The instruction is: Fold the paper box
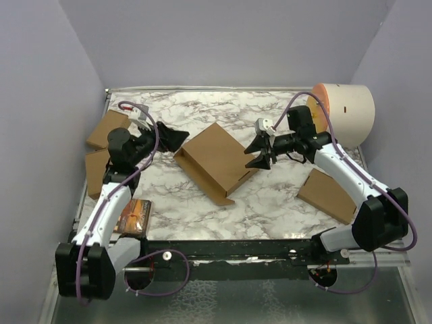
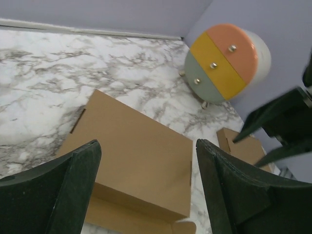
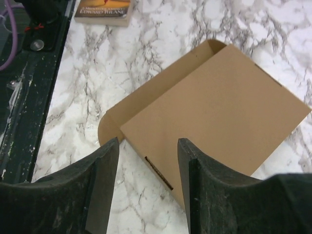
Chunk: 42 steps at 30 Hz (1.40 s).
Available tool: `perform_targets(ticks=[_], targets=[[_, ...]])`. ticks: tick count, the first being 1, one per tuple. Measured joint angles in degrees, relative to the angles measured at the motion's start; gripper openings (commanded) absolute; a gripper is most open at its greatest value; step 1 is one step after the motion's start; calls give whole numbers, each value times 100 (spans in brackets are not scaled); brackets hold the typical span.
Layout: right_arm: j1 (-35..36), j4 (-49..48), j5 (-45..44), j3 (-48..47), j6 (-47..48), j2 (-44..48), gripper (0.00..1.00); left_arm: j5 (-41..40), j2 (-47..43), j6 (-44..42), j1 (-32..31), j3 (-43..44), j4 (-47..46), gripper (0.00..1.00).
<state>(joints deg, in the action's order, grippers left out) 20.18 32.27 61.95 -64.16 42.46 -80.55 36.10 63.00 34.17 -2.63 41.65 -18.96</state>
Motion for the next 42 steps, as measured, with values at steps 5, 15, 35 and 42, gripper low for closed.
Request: perform_targets(ticks=[5,15,35,42], targets=[[0,-420,407,33,-136,-63,58,-138,-1266,-612,-896,-824,-173,82],[-140,-684,706,603,129,-68,62,-474,-2992,-1390,-2221,-2562,-831,80],[-717,-826,1095,1060,761,-66,62,-2723,-1480,-3001,-5768,-2638,-903,80],[-717,-787,1102,1088,999,-66,62,-3270,-962,-3617,-5989,-2905,-990,80]])
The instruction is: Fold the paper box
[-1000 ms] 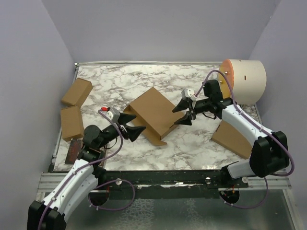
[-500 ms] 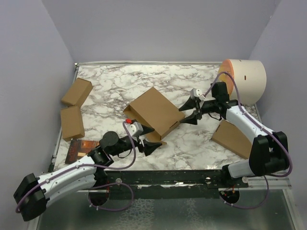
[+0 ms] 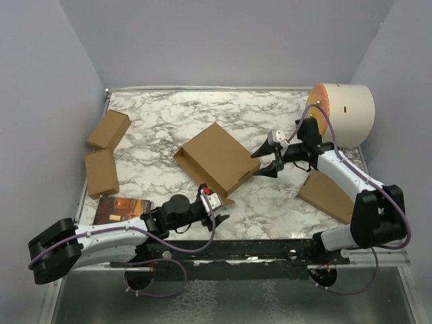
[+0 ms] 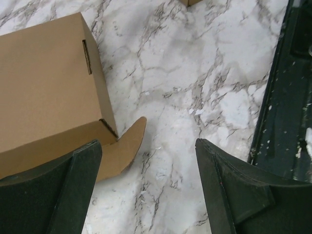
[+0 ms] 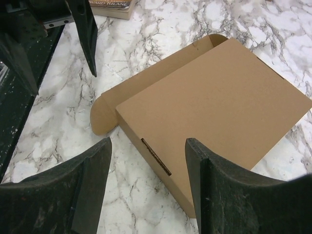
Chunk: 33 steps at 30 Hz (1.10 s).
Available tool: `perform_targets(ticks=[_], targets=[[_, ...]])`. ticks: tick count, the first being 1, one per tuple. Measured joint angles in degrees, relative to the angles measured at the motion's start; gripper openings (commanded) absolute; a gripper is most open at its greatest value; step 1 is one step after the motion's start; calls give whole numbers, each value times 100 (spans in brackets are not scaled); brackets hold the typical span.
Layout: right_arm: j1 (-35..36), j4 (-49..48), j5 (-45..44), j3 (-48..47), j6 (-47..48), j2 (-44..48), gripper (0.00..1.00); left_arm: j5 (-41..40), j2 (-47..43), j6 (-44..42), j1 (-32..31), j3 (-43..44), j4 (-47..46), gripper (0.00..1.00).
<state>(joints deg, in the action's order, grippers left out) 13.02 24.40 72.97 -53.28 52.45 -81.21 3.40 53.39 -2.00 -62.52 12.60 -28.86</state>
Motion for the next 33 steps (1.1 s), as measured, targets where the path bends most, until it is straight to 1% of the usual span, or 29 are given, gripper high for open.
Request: perform_targets(ticks=[7,9,10,12,13,21,24,28,33], targets=[[0,9,2,0,92,0,62,-251,273,-590,-24,-186,-286,76],[0,15,2,0,109,0,62,-249,426,-675,-24,-192,-415,71],[0,20,2,0,125,0,62,-249,516,-713,-24,-199,-490,67],[0,37,2,0,140,-2,62,-247,710,-793,-24,-232,-634,53],[0,46,2,0,142,-2,62,-247,789,-828,-24,-243,-678,51],[0,87,0,0,136,-66,62,-247,1606,-1169,-22,-267,-1204,51],[0,85,0,0,92,-68,62,-247,1912,-1252,-17,-249,-1381,42],[0,83,0,0,44,-116,62,-264,2312,-1316,-4,-116,-1541,41],[0,85,0,0,24,-184,62,-278,2487,-1316,22,-70,-1742,40]])
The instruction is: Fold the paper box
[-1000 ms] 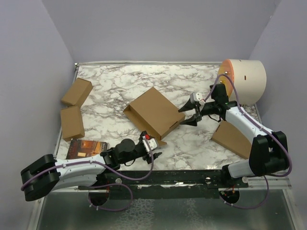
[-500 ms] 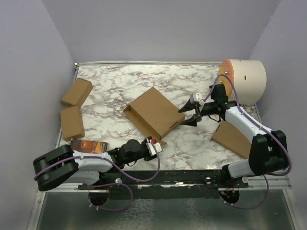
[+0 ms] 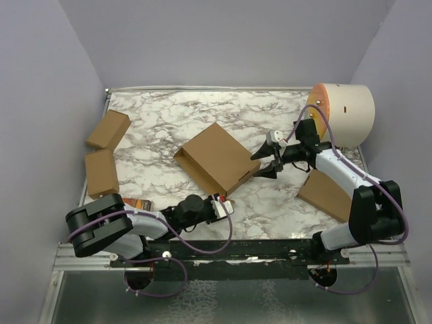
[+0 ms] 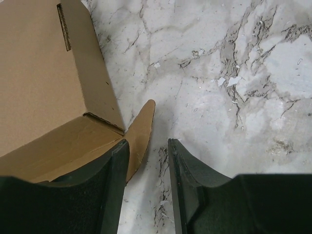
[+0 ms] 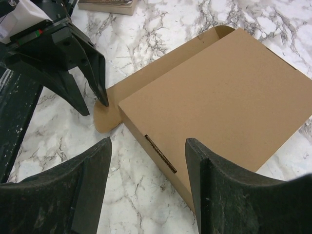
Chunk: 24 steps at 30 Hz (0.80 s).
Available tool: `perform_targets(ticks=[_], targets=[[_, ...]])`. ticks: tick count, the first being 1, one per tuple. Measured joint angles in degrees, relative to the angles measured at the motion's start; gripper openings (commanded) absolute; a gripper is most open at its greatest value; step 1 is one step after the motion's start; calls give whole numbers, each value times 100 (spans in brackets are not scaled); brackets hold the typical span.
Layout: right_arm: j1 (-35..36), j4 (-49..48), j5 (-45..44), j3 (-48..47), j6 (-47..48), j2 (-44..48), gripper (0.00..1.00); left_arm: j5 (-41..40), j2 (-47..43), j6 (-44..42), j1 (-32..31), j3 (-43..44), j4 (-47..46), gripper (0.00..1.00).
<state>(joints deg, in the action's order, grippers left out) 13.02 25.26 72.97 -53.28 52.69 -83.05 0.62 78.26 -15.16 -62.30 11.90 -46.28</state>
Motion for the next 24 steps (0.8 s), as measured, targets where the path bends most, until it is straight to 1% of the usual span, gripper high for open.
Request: perform_targets(ticks=[5,8,12,13,14,15,16,18,21,24], targets=[[0,0,0,0,-11,-35,62,-24,153,9,7,92,-129,32],[0,0,0,0,-13,-48,62,-85,247,26,9,151,-164,21],[0,-55,-2,2,-149,-57,62,-186,321,48,9,177,-214,11],[0,-140,-4,9,-278,-59,63,-201,328,50,9,177,-223,8],[0,-249,-7,15,-417,-59,68,-221,328,59,9,177,-243,6],[0,-452,-20,48,-708,-61,70,-245,328,68,9,177,-264,3],[0,-619,-37,70,-955,-68,74,-278,328,72,13,177,-302,1],[0,-994,-129,127,-1563,-116,80,-310,328,101,26,177,-343,0],[0,-1526,-361,208,-2455,-245,87,-334,328,142,35,177,-367,0],[0,-2116,-835,385,-3416,-363,86,-354,328,179,37,177,-376,0]])
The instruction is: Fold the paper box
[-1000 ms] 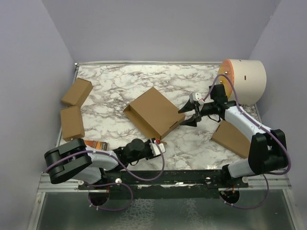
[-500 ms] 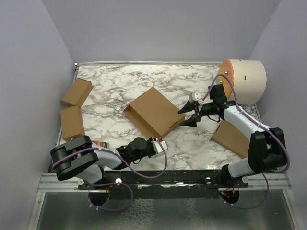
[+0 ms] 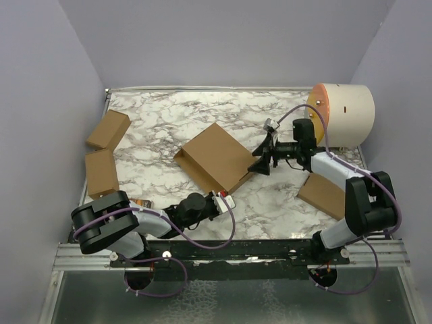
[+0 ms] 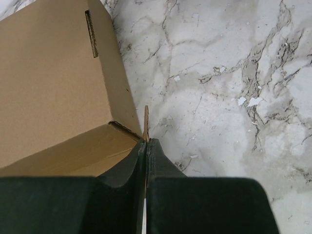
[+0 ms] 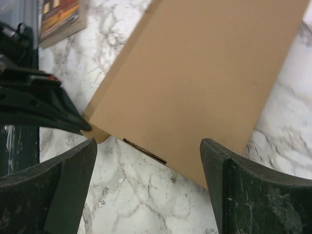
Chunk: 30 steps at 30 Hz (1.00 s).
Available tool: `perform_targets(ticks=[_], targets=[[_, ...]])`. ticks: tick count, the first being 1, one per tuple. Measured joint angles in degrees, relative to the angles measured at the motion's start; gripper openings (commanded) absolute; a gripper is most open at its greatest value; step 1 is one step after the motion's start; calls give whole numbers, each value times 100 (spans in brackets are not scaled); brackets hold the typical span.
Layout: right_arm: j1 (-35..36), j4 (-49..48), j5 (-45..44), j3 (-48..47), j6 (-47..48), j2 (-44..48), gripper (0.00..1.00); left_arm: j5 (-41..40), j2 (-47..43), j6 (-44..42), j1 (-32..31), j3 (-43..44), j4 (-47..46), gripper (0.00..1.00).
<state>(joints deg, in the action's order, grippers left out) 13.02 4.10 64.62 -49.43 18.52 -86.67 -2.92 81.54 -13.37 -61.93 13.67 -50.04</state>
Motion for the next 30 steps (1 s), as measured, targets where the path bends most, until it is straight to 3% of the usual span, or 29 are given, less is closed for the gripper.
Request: perform_targets(ticks=[5,12,30], targets=[[0,-570,-994,111,-1467,-304,77,-15,-4,83,11,0,-7,0],[-22,-898,-1641,85,-2518,-697,64,-15,-7,208,52,-11,-50,0],[-22,-1143,-2312,166,-2973,-758,57,-15,-66,426,151,-153,-219,0]])
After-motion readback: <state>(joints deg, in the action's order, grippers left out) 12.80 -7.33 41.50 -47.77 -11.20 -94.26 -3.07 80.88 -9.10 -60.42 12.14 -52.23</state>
